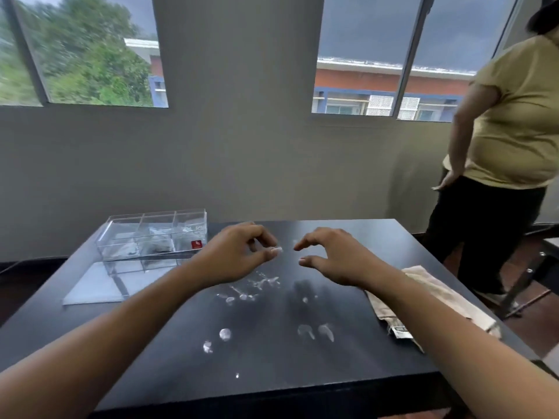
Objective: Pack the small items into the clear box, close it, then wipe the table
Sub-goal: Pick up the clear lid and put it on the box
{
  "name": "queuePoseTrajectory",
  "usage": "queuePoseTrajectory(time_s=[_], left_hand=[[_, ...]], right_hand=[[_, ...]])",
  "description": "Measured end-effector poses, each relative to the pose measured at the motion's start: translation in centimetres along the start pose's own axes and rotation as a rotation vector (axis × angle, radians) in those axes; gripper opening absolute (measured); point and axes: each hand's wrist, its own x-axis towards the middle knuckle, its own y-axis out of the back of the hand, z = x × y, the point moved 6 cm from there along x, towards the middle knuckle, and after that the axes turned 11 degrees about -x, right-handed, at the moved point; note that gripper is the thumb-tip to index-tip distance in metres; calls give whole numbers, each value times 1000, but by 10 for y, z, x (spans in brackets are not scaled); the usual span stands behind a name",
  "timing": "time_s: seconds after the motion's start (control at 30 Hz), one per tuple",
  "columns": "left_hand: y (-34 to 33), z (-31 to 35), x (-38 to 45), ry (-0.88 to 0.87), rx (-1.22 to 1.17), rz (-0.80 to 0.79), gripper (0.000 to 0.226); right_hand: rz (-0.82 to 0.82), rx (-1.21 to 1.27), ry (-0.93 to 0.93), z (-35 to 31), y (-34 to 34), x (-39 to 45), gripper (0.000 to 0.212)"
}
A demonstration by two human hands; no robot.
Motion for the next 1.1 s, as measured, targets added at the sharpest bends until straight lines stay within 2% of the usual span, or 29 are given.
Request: queuePoseTrajectory(time_s=[0.1,0.17,0.27,0.33,0.4,0.5,0.67,0.73,0.8,0.87,0.97,1.03,1.1], left_hand=[[40,-29,-32,61,33,23,16],[64,-45,-57,98,81,12,24],[97,-71,-96,194,298,-82,48],[113,-87,-115,252,464,-151,53],[121,-96,-126,277,492,-146,41],[121,-97,-129,205,468,-72,16],[122,-83,-122,142,447,-111,10],[130,-70,-117,134,340,-129,8],[140,-57,-109,109,242,-121,8],[157,-52,-99,67,200,-11,5],[192,-59,-89,57,161,349,23],[212,-75,-91,148,104,601,36],[218,-101,-93,258,-64,739,53]], right_hand=[[-35,19,85,-35,-14,18,29],[-53,30,138,-56,-24,27,30],[-97,51,207,-85,-39,37,32],[-109,46,258,-103,-45,42,34],[-123,35,299,-119,-49,46,34],[-129,43,357,-138,-53,53,35],[-93,46,473,-156,-62,64,44],[-20,91,520,-161,-62,70,33],[111,232,514,-161,-56,77,12],[199,385,434,-157,-49,88,2],[203,627,281,-150,-43,110,12],[188,739,199,-145,-42,127,13],[135,858,122,-142,-45,141,14]])
